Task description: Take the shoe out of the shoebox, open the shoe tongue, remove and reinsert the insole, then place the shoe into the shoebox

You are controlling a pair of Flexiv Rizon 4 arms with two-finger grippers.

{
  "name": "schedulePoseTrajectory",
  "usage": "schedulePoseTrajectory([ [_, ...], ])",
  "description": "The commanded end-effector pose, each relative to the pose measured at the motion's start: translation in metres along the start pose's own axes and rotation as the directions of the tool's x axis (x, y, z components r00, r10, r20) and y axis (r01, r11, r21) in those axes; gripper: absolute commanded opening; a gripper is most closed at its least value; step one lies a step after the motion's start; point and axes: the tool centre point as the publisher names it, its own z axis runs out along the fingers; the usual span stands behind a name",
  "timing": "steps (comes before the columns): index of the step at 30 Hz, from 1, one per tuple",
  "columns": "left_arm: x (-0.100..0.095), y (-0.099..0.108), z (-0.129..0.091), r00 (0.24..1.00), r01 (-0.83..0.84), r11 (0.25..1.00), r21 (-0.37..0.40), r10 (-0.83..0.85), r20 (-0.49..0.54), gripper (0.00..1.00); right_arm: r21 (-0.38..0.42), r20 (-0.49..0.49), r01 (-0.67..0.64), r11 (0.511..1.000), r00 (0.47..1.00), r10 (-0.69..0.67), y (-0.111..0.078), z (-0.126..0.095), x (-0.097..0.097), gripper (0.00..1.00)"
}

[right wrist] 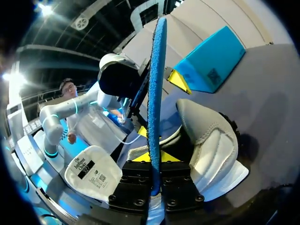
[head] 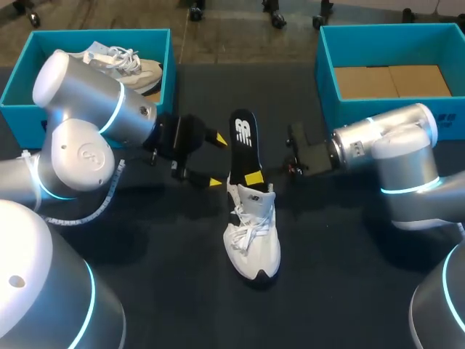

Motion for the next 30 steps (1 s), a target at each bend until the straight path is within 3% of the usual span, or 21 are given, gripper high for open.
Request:
schedulePoseTrajectory([
  [1, -0.001, 0.000, 0.000, 1.000, -0.005, 1.000, 0.002, 0.005, -0.006, 1.00, -0.002, 0.031, 0.042, 0.999, 0.999, -0.042, 0.009, -0.004, 0.004, 0.29],
  [8, -0.001, 0.000, 0.000, 1.000, -0.009, 1.000, 0.001, 0.009, -0.009, 1.00, 0.021, 0.010, 0.084, 0.996, 0.996, -0.084, 0.025, -0.003, -0.009, 0.31],
  [10, -0.001, 0.000, 0.000, 1.000, -0.008, 1.000, 0.000, 0.008, -0.005, 1.00, 0.032, 0.001, 0.083, 0.996, 0.997, -0.083, 0.027, -0.001, -0.012, 0.23],
  [12, -0.001, 0.000, 0.000, 1.000, -0.006, 1.000, 0.000, 0.006, -0.003, 1.00, 0.037, -0.002, 0.078, 0.996, 0.997, -0.078, 0.024, -0.002, -0.015, 0.00],
  [24, 0.002, 0.000, 0.000, 1.000, 0.003, 1.000, 0.000, -0.003, 0.000, 1.00, 0.022, -0.002, -0.043, 0.999, 0.999, 0.043, -0.015, 0.009, -0.002, 0.00],
  [30, 0.003, -0.001, 0.001, 1.000, 0.004, 1.000, 0.002, -0.004, -0.002, 1.00, 0.022, 0.018, -0.043, 0.999, 0.999, 0.043, -0.015, 0.008, 0.004, 0.00],
])
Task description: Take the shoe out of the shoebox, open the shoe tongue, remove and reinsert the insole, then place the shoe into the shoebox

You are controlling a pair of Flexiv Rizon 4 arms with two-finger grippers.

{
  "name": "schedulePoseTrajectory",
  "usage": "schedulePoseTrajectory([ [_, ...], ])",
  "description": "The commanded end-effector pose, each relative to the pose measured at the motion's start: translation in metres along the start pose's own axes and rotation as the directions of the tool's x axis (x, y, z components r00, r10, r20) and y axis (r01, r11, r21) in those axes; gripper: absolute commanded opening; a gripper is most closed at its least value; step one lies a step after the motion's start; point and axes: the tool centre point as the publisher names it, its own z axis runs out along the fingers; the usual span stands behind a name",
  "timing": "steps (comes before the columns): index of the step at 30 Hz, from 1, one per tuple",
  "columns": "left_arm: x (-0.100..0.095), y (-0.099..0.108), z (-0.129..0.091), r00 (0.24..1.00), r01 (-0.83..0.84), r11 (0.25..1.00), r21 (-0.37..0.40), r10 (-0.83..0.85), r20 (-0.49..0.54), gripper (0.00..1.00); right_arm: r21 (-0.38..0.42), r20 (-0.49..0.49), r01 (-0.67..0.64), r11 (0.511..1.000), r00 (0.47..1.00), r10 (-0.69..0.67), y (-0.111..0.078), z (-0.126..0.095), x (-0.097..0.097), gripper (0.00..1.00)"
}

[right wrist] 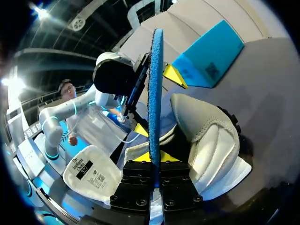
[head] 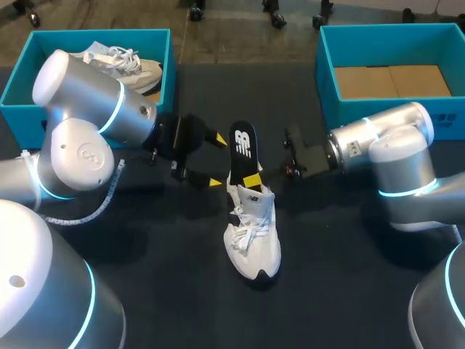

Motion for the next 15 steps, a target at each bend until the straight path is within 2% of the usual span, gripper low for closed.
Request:
schedulePoseTrajectory([
  [1, 0.002, 0.000, 0.001, 1.000, -0.002, 1.000, 0.000, 0.002, 0.001, 1.00, -0.003, 0.028, 0.021, 1.000, 0.999, -0.021, -0.005, 0.003, 0.006, 0.00],
  [2, 0.002, 0.000, 0.001, 1.000, -0.003, 1.000, 0.000, 0.003, 0.001, 1.00, 0.001, 0.035, 0.033, 0.999, 0.999, -0.033, -0.001, 0.001, 0.006, 0.19],
  [3, 0.001, 0.000, 0.001, 1.000, -0.004, 1.000, 0.000, 0.004, 0.001, 1.00, 0.002, 0.043, 0.048, 0.999, 0.998, -0.048, 0.003, 0.000, 0.006, 0.30],
  [8, -0.001, 0.000, -0.001, 1.000, -0.009, 1.000, -0.001, 0.009, 0.004, 1.00, 0.016, 0.047, 0.119, 0.993, 0.992, -0.120, 0.023, -0.004, 0.003, 0.36],
  [13, -0.003, 0.001, -0.002, 1.000, -0.012, 1.000, -0.004, 0.012, 0.010, 1.00, 0.036, 0.029, 0.147, 0.989, 0.989, -0.148, 0.036, -0.002, -0.006, 0.33],
  [15, -0.003, 0.001, -0.003, 1.000, -0.012, 1.000, -0.004, 0.012, 0.010, 1.00, 0.036, 0.024, 0.149, 0.988, 0.988, -0.150, 0.036, -0.002, -0.010, 0.27],
])
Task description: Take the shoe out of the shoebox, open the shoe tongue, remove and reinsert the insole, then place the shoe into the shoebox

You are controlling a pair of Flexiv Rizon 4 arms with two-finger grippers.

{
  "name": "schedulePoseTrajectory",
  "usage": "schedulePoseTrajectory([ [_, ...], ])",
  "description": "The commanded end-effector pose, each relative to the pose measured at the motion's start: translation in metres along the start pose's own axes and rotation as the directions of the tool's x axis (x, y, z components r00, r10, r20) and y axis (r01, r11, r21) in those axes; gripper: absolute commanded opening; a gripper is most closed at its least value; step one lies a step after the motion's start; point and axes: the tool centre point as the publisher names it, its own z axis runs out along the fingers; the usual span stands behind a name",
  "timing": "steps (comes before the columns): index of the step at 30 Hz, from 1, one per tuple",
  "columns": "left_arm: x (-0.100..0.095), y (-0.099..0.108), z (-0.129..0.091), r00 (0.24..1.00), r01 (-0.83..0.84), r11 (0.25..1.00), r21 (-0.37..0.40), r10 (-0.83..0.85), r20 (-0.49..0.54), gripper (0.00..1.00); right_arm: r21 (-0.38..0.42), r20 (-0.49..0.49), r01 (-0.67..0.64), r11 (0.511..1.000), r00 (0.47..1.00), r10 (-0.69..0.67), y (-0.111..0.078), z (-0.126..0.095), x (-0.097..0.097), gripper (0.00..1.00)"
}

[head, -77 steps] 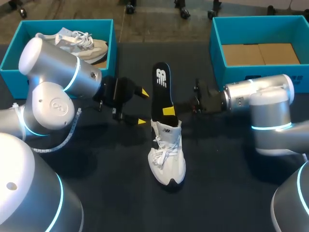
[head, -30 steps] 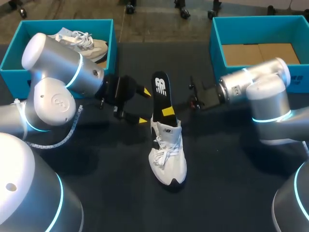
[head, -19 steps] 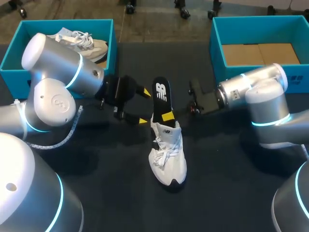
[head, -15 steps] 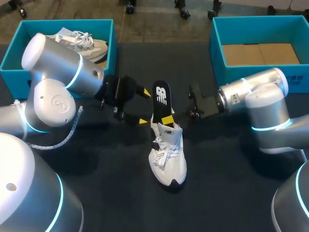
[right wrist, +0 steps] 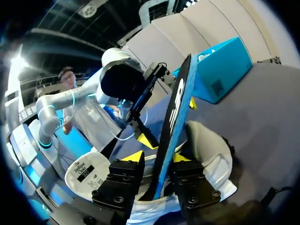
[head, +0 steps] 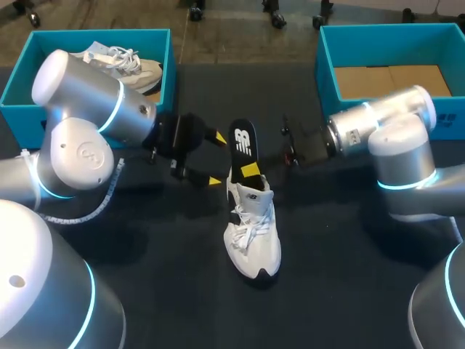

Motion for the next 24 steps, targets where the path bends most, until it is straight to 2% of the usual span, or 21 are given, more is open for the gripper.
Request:
schedulePoseTrajectory([
  [1, 0.001, 0.000, -0.001, 1.000, -0.001, 1.000, -0.001, 0.001, 0.002, 1.00, 0.014, -0.023, 0.000, 1.000, 1.000, 0.000, 0.003, 0.004, -0.015, 0.21],
  [2, 0.001, 0.000, -0.001, 1.000, -0.001, 1.000, -0.001, 0.001, 0.002, 1.00, 0.014, -0.024, -0.001, 1.000, 1.000, 0.001, 0.003, 0.004, -0.016, 0.04],
  [3, 0.001, 0.000, -0.001, 1.000, -0.001, 1.000, 0.000, 0.001, 0.001, 1.00, 0.010, -0.024, -0.002, 1.000, 1.000, 0.003, 0.001, 0.004, -0.017, 0.00],
  [17, 0.003, 0.000, 0.000, 1.000, 0.006, 1.000, 0.001, -0.006, 0.000, 1.00, 0.017, -0.046, -0.140, 0.990, 0.989, 0.141, -0.034, 0.010, 0.005, 0.00],
  [21, 0.004, 0.000, 0.000, 1.000, 0.003, 1.000, 0.003, -0.003, -0.006, 1.00, 0.020, -0.060, -0.173, 0.985, 0.983, 0.174, -0.040, 0.013, 0.008, 0.00],
  [24, 0.004, 0.000, 0.001, 1.000, 0.001, 1.000, 0.003, -0.001, -0.009, 1.00, 0.014, -0.044, -0.157, 0.987, 0.987, 0.158, -0.036, 0.012, 0.008, 0.00],
])
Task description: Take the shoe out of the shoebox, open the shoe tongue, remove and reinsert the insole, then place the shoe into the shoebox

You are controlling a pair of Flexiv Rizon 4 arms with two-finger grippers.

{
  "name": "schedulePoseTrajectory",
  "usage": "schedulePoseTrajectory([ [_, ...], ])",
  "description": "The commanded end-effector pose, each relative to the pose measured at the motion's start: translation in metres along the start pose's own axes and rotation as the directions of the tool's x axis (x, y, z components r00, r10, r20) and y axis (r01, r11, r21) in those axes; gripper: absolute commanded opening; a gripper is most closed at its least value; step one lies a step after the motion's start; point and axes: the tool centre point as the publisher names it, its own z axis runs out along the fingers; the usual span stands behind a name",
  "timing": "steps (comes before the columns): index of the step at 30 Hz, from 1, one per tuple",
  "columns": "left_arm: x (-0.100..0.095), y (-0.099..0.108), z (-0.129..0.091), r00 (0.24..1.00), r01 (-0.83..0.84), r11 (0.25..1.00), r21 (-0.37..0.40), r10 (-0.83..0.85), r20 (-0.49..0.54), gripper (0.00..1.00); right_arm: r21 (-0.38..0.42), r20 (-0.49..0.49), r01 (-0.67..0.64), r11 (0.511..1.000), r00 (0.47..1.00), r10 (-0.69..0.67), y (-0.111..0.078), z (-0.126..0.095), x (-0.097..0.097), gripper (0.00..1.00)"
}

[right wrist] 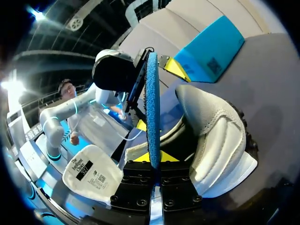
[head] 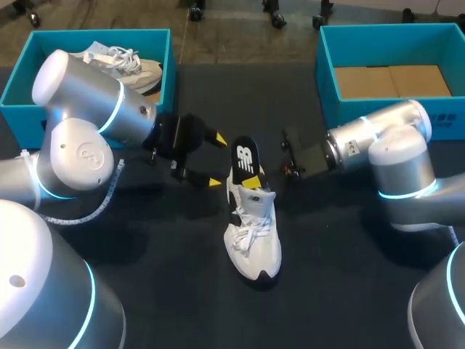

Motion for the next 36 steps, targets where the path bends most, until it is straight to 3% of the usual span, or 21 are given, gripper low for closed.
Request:
schedulePoseTrajectory([
  [1, 0.000, 0.001, 0.000, 1.000, -0.002, 1.000, 0.001, 0.002, -0.002, 1.00, -0.005, 0.023, 0.025, 1.000, 0.999, -0.025, 0.001, 0.002, 0.001, 0.11],
  [4, 0.000, 0.001, 0.000, 1.000, -0.003, 1.000, -0.001, 0.003, 0.000, 1.00, -0.004, 0.044, 0.054, 0.999, 0.998, -0.054, 0.008, -0.001, 0.001, 0.29],
  [7, 0.000, 0.001, -0.001, 1.000, -0.002, 1.000, 0.000, 0.002, 0.004, 1.00, 0.005, 0.054, 0.084, 0.996, 0.995, -0.084, 0.018, -0.003, 0.002, 0.35],
  [13, 0.002, 0.002, -0.002, 1.000, 0.004, 1.000, 0.002, -0.004, 0.010, 1.00, 0.025, 0.050, 0.111, 0.993, 0.992, -0.113, 0.031, -0.007, -0.002, 0.33],
  [18, 0.003, 0.002, -0.003, 1.000, 0.004, 1.000, 0.001, -0.004, 0.011, 1.00, 0.035, 0.045, 0.123, 0.992, 0.991, -0.124, 0.038, -0.008, -0.007, 0.25],
  [21, 0.003, 0.002, -0.003, 1.000, 0.004, 1.000, 0.002, -0.004, 0.011, 1.00, 0.035, 0.045, 0.126, 0.991, 0.991, -0.127, 0.039, -0.009, -0.008, 0.00],
  [36, 0.004, 0.002, -0.003, 1.000, 0.003, 1.000, 0.005, -0.003, 0.005, 1.00, 0.050, 0.048, -0.010, 0.999, 0.999, 0.008, 0.008, -0.004, 0.006, 0.00],
])
